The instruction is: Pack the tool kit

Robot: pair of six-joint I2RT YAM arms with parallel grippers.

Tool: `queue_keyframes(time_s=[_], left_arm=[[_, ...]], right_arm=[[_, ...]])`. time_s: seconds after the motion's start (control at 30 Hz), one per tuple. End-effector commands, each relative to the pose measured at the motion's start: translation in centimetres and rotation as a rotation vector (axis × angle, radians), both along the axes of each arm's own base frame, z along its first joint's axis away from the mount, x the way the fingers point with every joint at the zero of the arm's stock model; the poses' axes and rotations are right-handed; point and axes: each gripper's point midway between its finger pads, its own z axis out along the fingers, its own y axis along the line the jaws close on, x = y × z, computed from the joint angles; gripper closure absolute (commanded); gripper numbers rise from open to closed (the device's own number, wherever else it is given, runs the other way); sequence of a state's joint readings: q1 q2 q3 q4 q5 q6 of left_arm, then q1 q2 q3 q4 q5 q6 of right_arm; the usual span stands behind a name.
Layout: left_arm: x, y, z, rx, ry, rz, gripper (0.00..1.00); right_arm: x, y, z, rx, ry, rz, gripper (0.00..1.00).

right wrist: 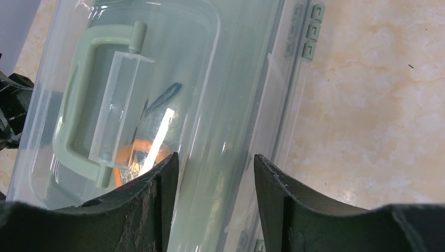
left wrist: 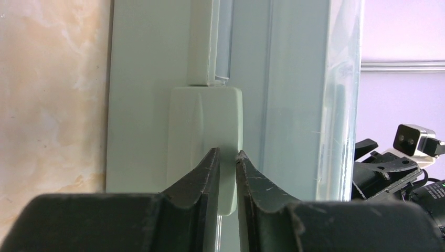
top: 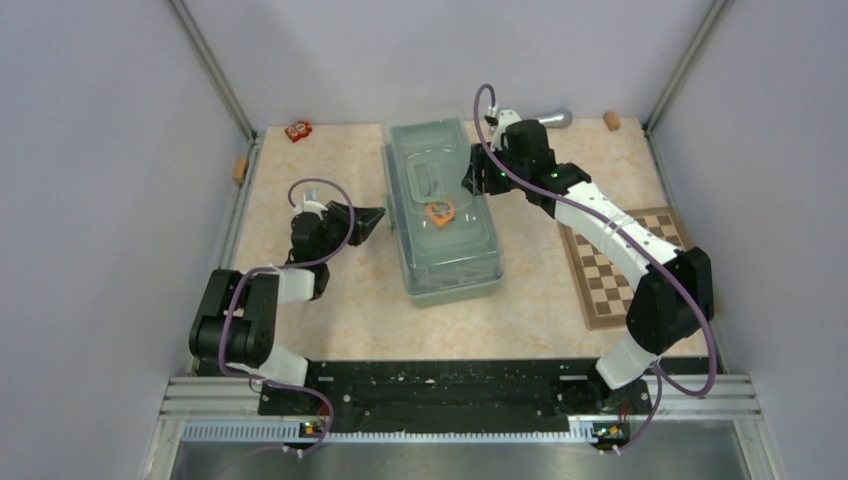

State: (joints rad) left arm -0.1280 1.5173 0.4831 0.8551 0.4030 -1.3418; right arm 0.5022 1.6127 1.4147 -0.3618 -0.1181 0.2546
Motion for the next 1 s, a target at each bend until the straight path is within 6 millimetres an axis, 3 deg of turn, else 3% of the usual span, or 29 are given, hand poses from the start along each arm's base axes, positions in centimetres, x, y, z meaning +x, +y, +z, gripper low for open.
queue_keyframes(time_s=[0.0,0.23,0.53,0.97], left_arm=[[-0.6,-1.2,-0.8,-0.008,0.005,-0.051,0.78],[-0.4,-1.5,-1.3,-0.022,0.018,-0.069,0.72],[-0.4,-2.1,-2.6,-0.026,0.041,-0.097,0.42],[0.1,-3.2,-2.5,-0.083,0.023,-0.133,0.40]], right_arm=[[-1.2,-0.7,-1.5,-0.068,0.035,0.002,0.47],[-1.2,-0.7,-1.4,-0.068,0.033,0.004,0.47],[-1.2,-0.7,-1.0,-0.067,0.022,0.008,0.47],[-1.2,-0.6,-0.9,-0.068,0.017,0.015,0.47]])
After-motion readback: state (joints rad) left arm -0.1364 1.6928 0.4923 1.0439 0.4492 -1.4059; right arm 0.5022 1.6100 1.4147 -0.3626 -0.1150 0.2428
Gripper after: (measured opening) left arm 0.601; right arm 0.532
